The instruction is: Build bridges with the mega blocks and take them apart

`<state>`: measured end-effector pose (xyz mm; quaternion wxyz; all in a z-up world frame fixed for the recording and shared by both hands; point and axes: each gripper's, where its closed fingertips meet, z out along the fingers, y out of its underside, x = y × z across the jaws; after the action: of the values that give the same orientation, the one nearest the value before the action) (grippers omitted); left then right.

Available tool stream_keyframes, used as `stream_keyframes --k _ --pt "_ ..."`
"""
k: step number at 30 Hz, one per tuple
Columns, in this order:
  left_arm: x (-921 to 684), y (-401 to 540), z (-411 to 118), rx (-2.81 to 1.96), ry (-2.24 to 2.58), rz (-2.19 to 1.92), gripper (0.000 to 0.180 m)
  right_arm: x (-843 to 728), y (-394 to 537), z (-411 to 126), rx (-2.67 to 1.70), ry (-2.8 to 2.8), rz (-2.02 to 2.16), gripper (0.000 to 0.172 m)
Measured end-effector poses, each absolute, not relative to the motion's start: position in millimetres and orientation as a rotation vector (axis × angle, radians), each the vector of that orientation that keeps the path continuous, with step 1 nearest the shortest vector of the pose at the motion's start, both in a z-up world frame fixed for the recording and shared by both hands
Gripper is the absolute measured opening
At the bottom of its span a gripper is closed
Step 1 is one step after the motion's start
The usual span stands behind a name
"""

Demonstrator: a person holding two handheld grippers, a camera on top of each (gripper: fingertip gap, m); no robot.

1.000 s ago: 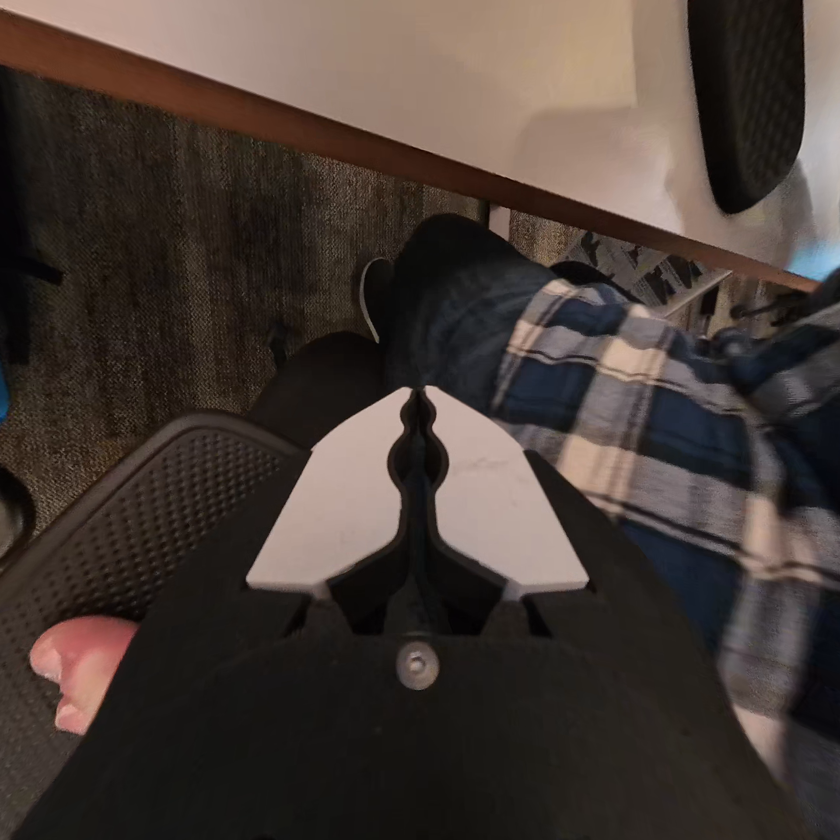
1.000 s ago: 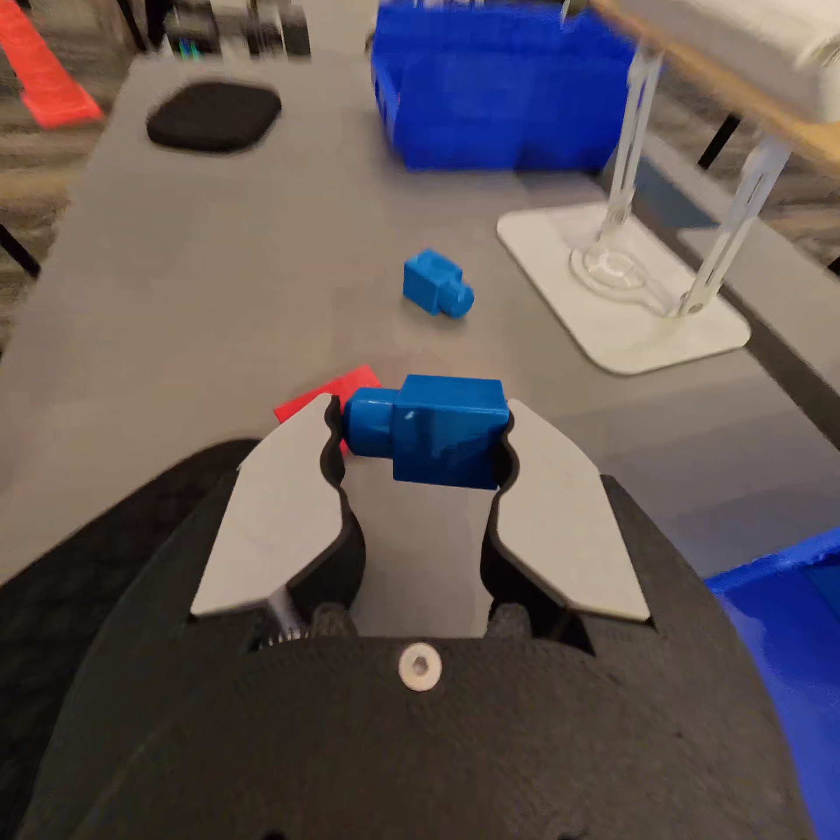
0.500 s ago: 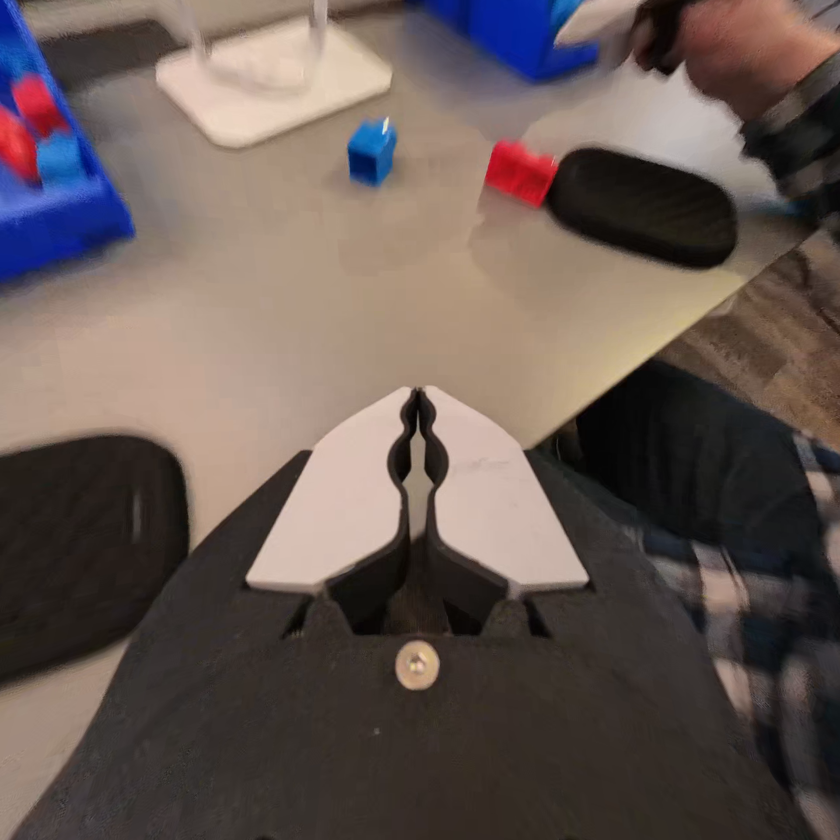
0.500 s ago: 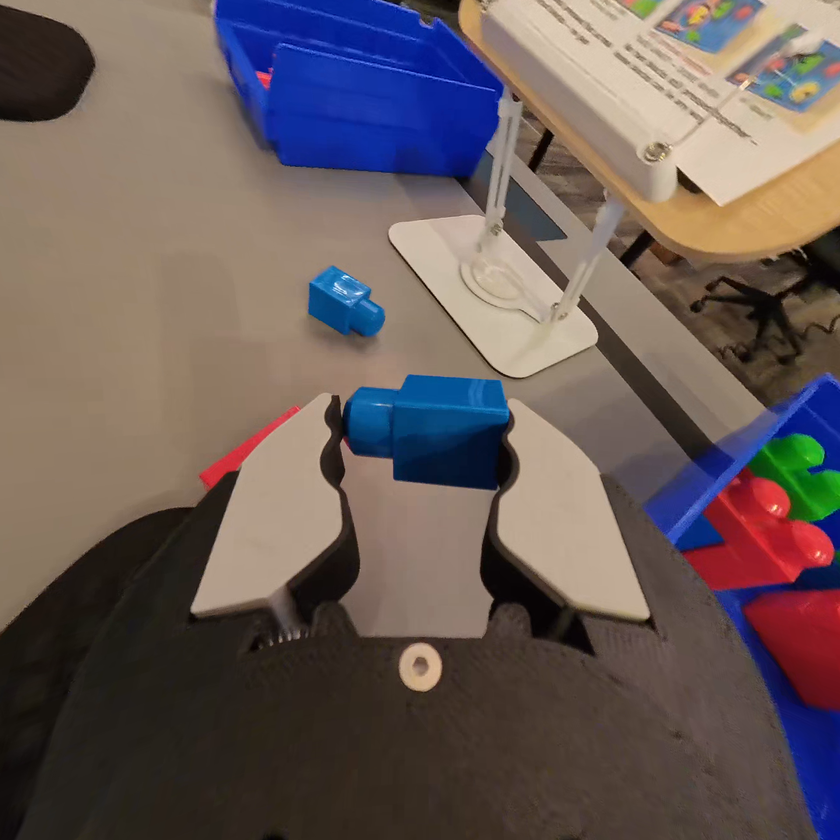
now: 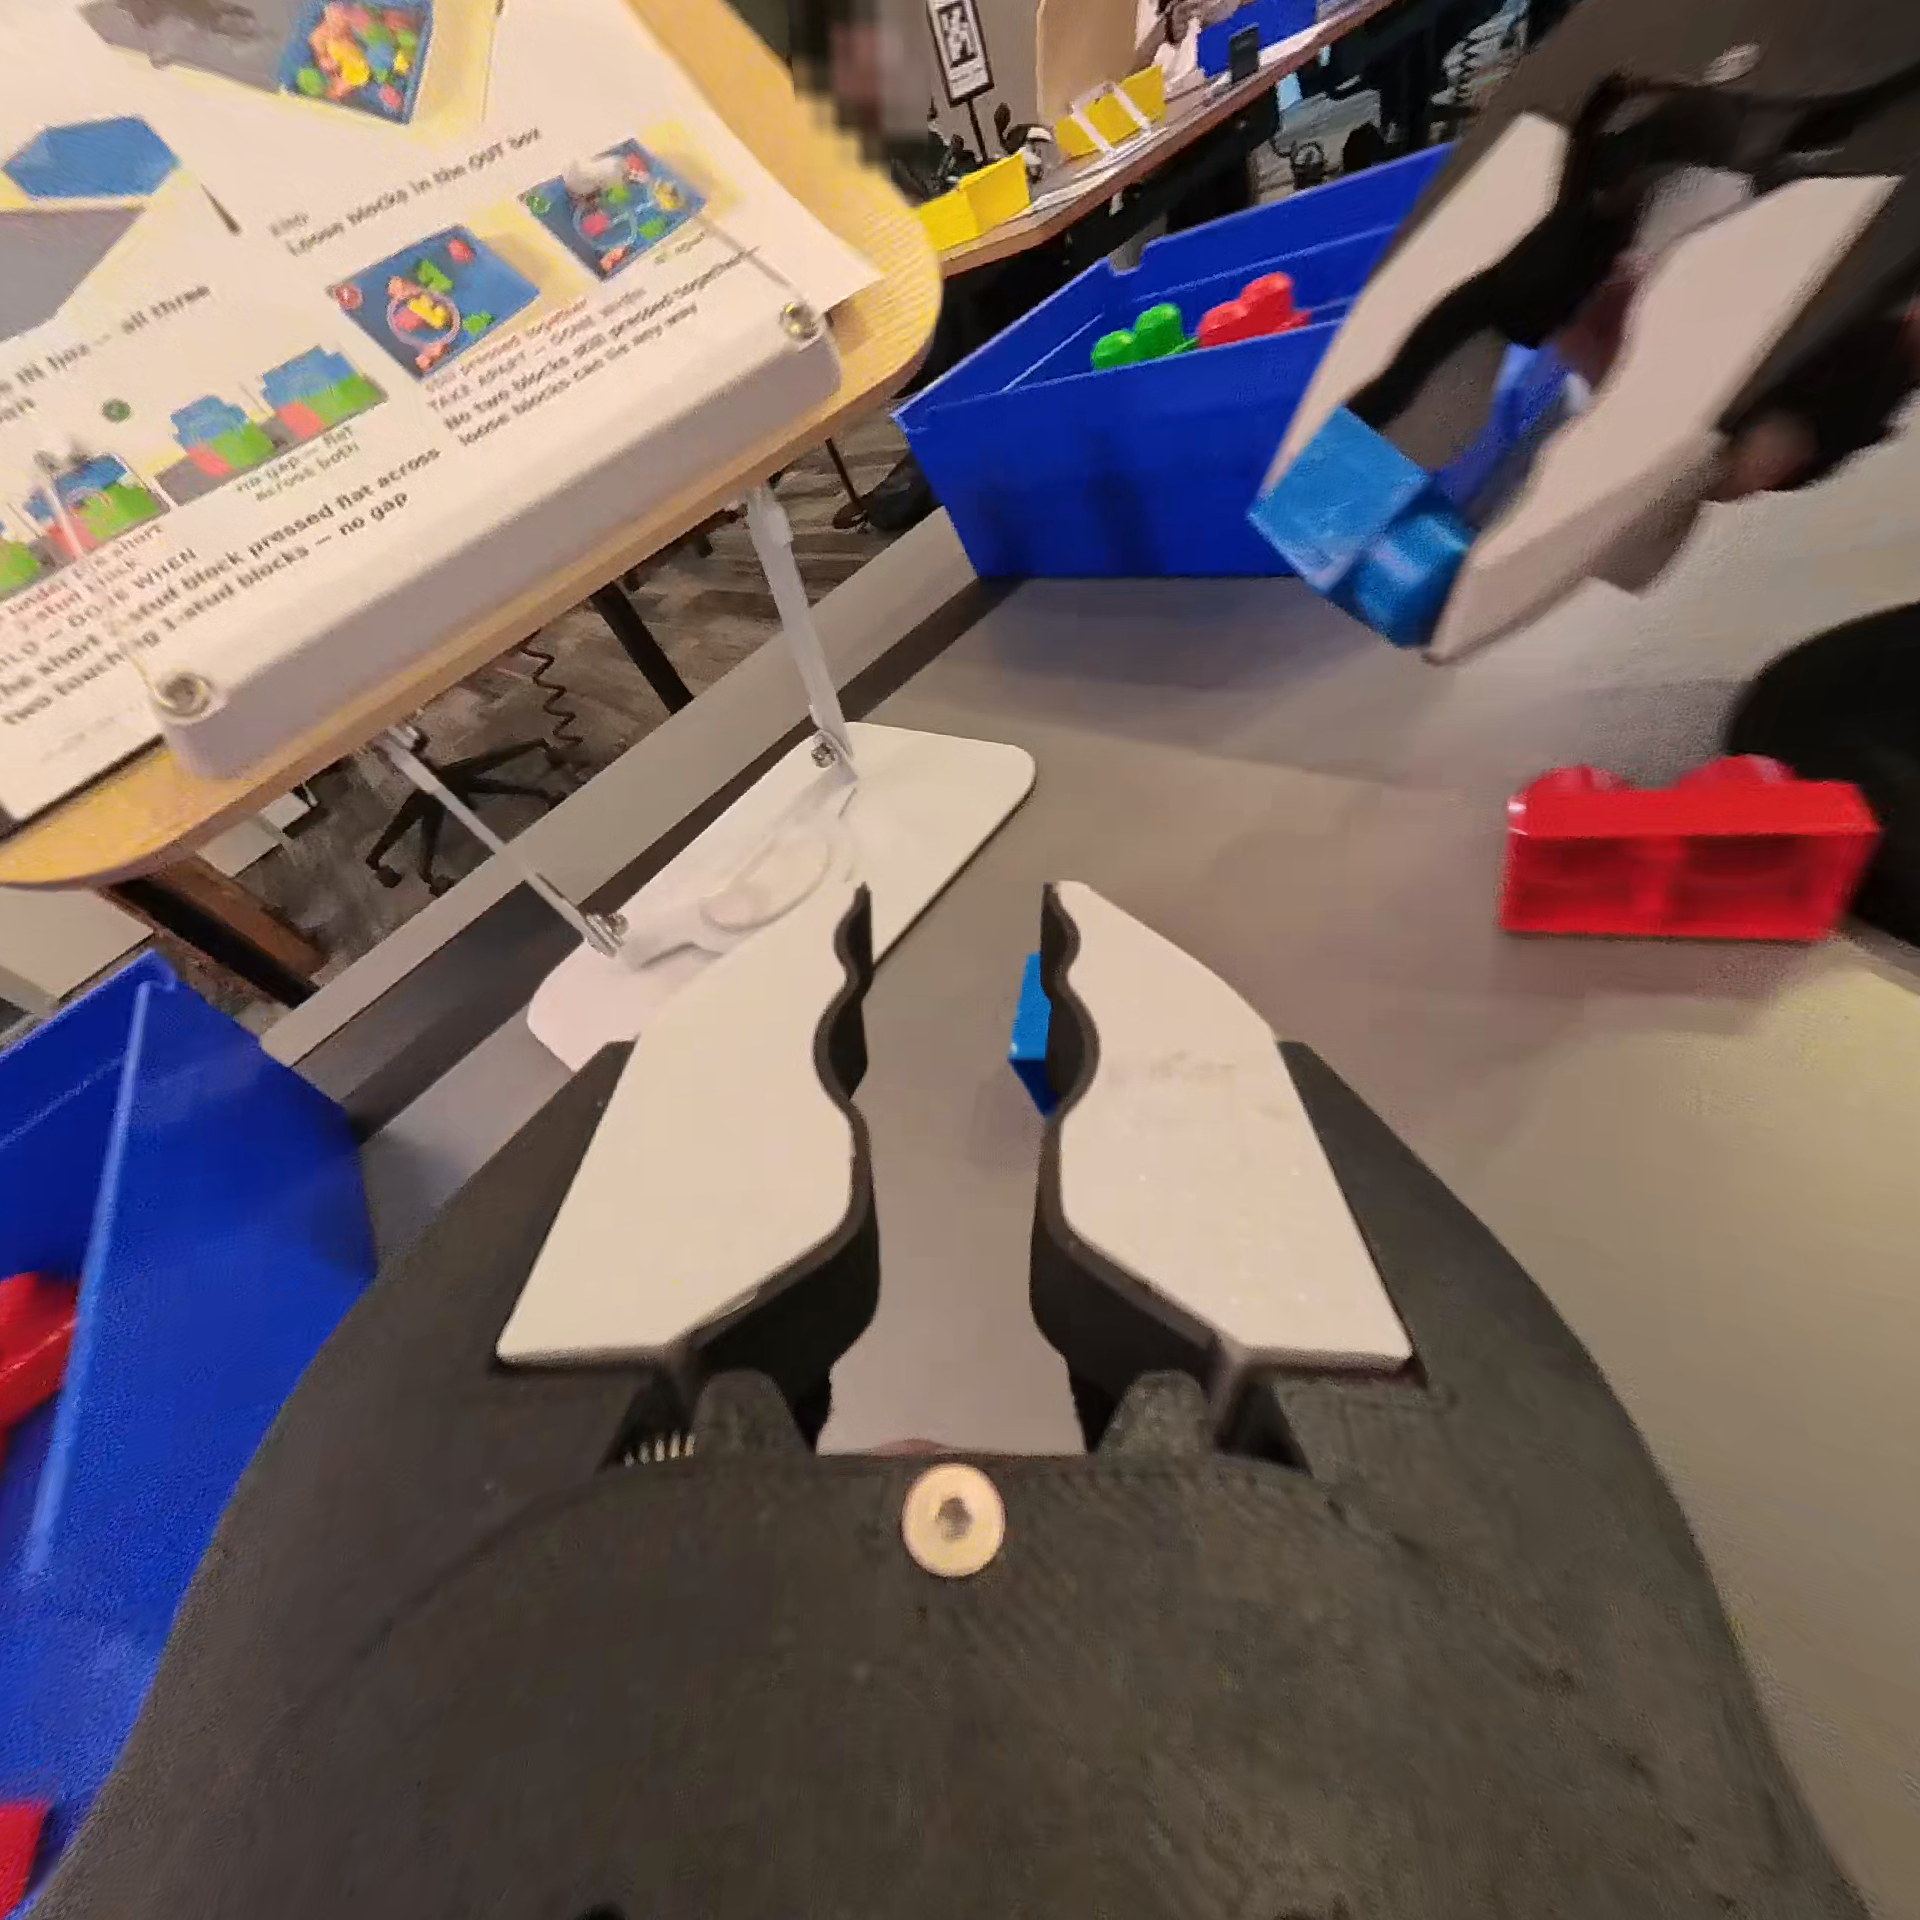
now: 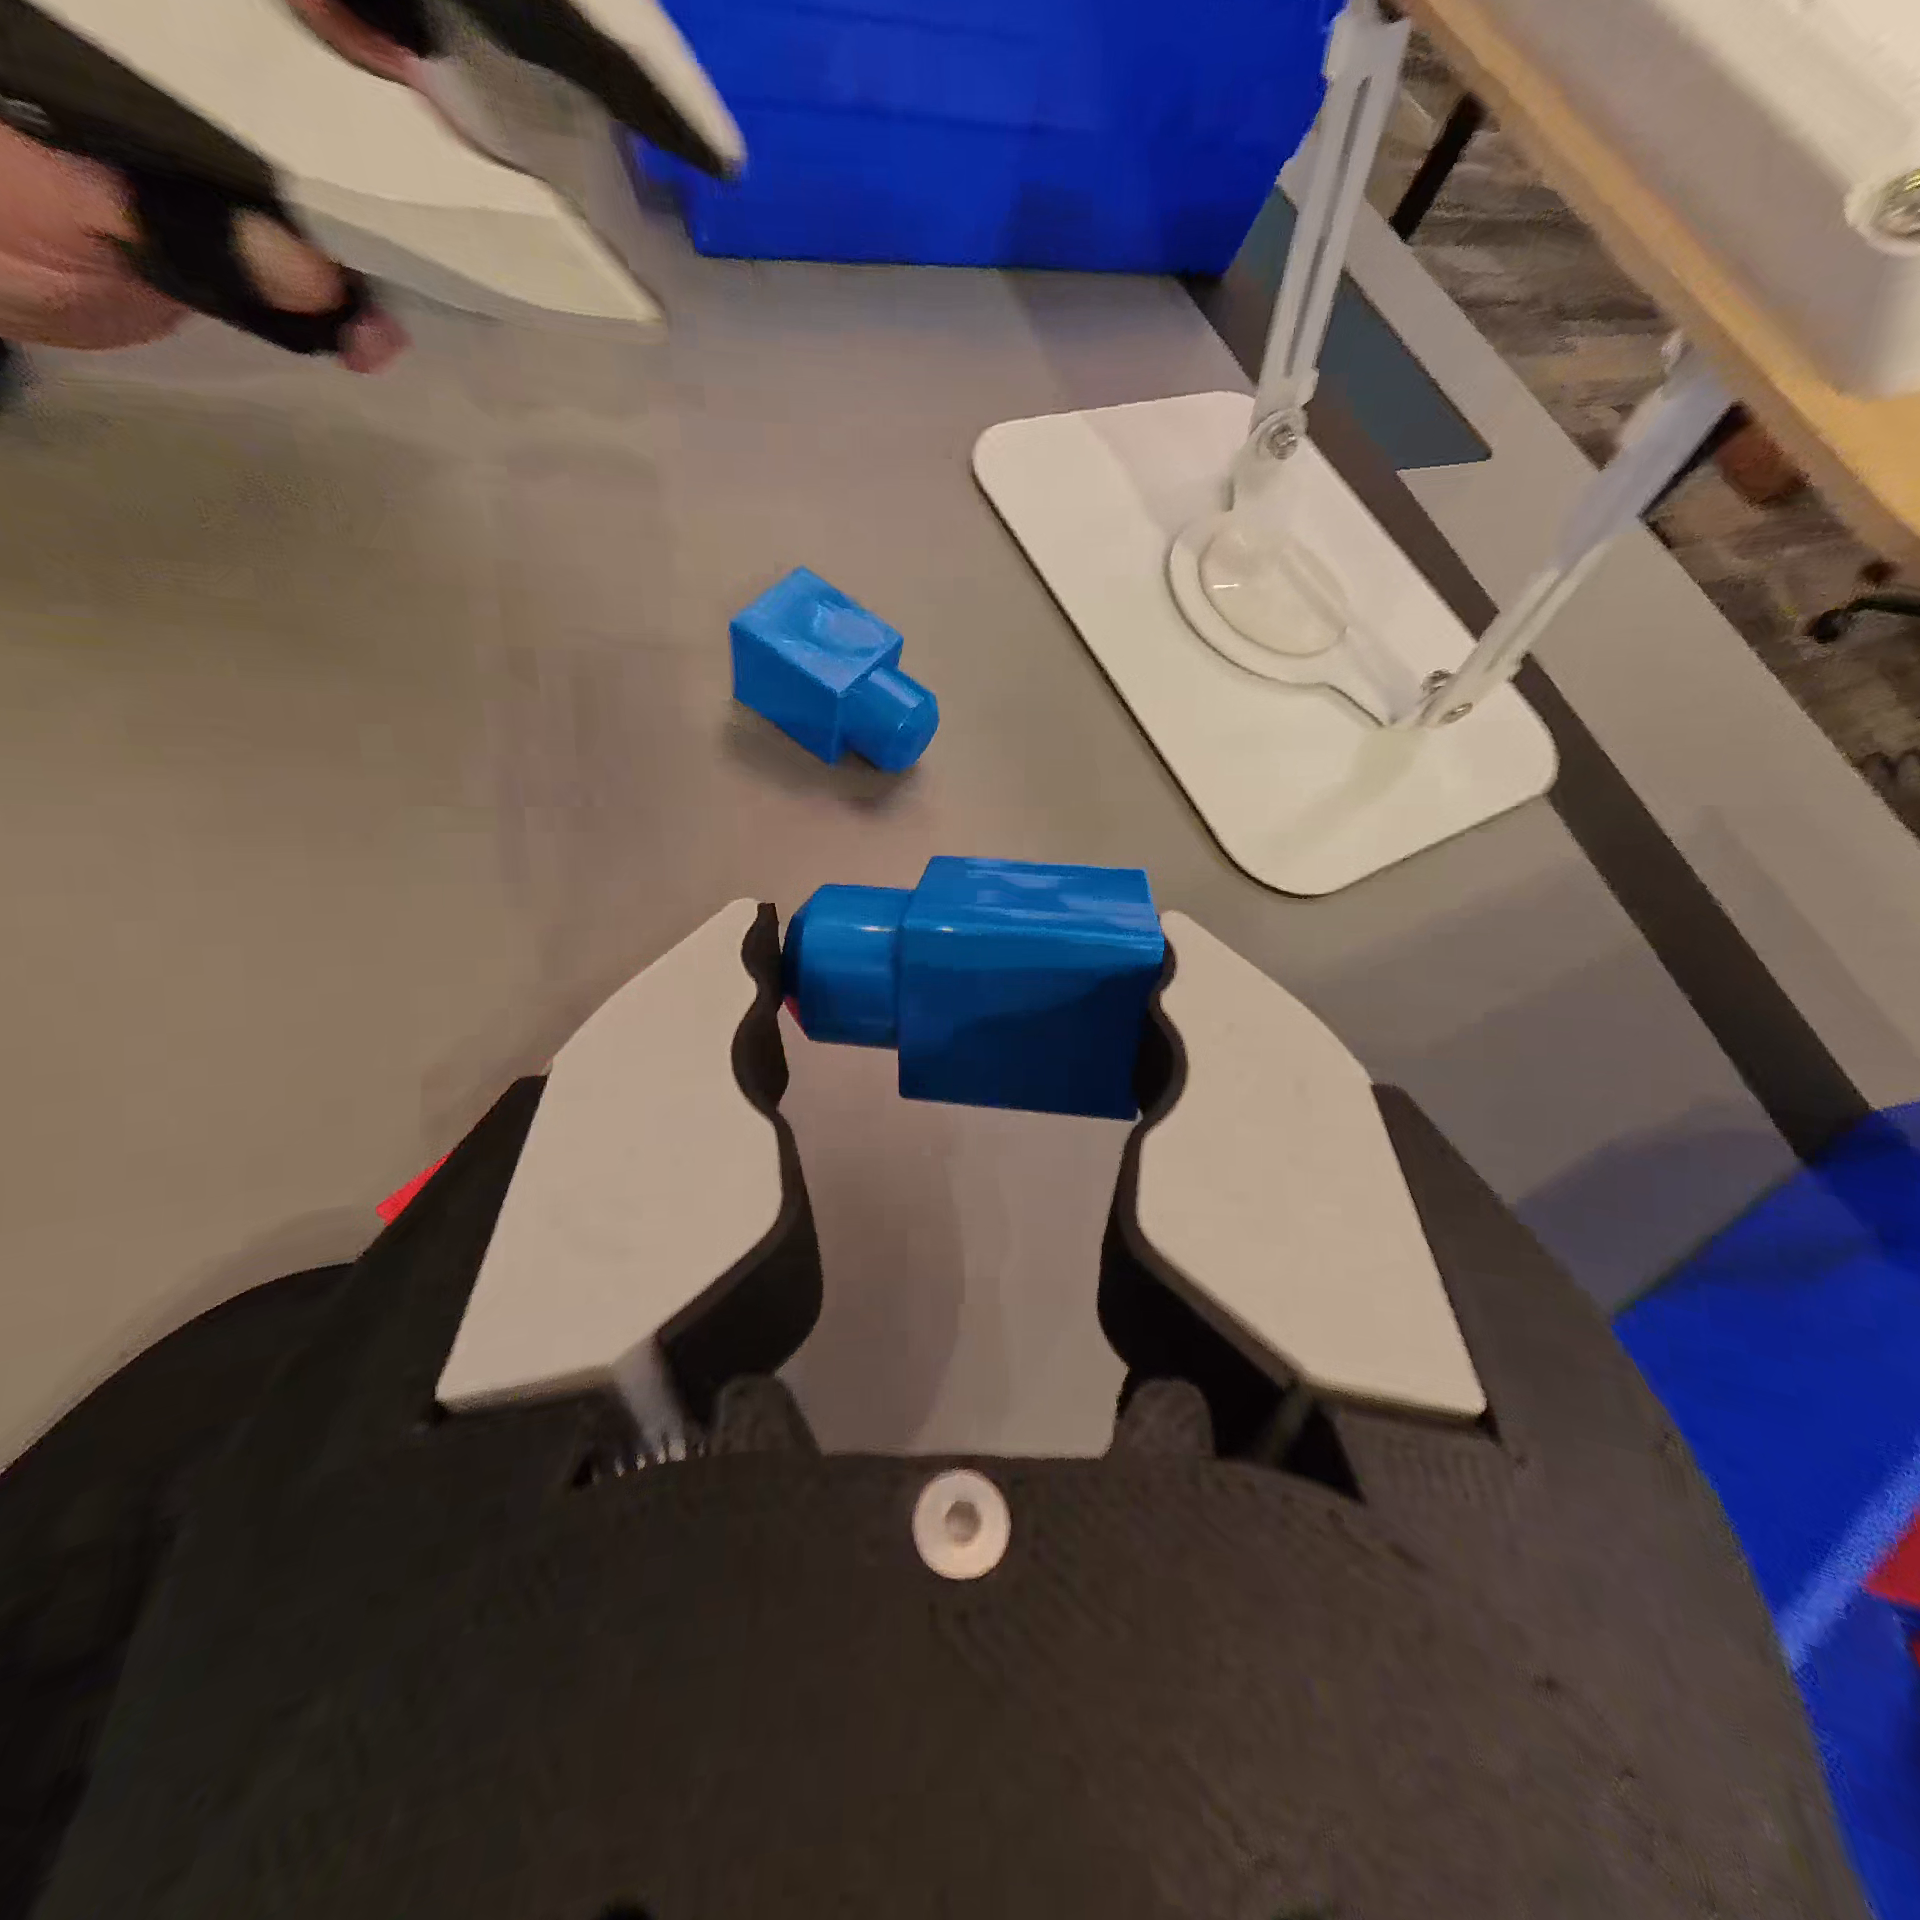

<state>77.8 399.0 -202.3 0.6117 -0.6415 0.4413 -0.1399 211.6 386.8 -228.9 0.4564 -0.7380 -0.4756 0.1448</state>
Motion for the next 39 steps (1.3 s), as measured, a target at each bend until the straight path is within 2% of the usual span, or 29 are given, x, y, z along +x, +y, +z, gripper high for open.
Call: stream_keyframes --k 5,9,11,20,21,23,28,31,33,36,37,39 --pt "83 426 -216 -1.507 0.931 -0.333 0.042 207 394 -246 -1.836 -1.302 0.370 0.066" --pt "82 432 -218 -1.534 0.835 -0.461 0.034 185 412 -250 -1.955 -1.309 0.490 0.066" --pt "90 441 -229 -1.604 0.875 -0.442 0.042 182 424 -262 -2.016 -1.379 0.419 0.066" --pt "91 435 -222 -1.564 0.851 -0.471 0.041 179 405 -303 -2.058 -2.002 0.351 0.067" --pt "92 435 -221 -1.557 0.852 -0.477 0.042 181 404 -307 -2.062 -2.039 0.305 0.071" --pt "93 434 -221 -1.554 0.862 -0.485 0.042 182 409 -305 -2.099 -1.985 0.234 0.096" --pt "96 428 -224 -1.566 0.915 -0.578 0.052 182 405 -268 -2.256 -1.502 0.243 0.083" --pt "102 424 -239 -1.649 1.037 -0.654 0.066 183 401 -270 -2.376 -1.203 0.297 0.075" --pt "105 422 -255 -1.723 1.135 -0.631 0.080 190 406 -286 -2.435 -1.121 0.226 0.076" --pt "113 413 -272 -1.757 1.287 -0.585 0.080 185 410 -300 -2.447 -1.128 0.261 0.054" --pt "116 411 -277 -1.770 1.323 -0.566 0.073 181 412 -301 -2.439 -1.125 0.299 0.045" --pt "120 412 -290 -1.827 1.387 -0.534 0.057 181 418 -301 -2.428 -1.122 0.280 0.045"
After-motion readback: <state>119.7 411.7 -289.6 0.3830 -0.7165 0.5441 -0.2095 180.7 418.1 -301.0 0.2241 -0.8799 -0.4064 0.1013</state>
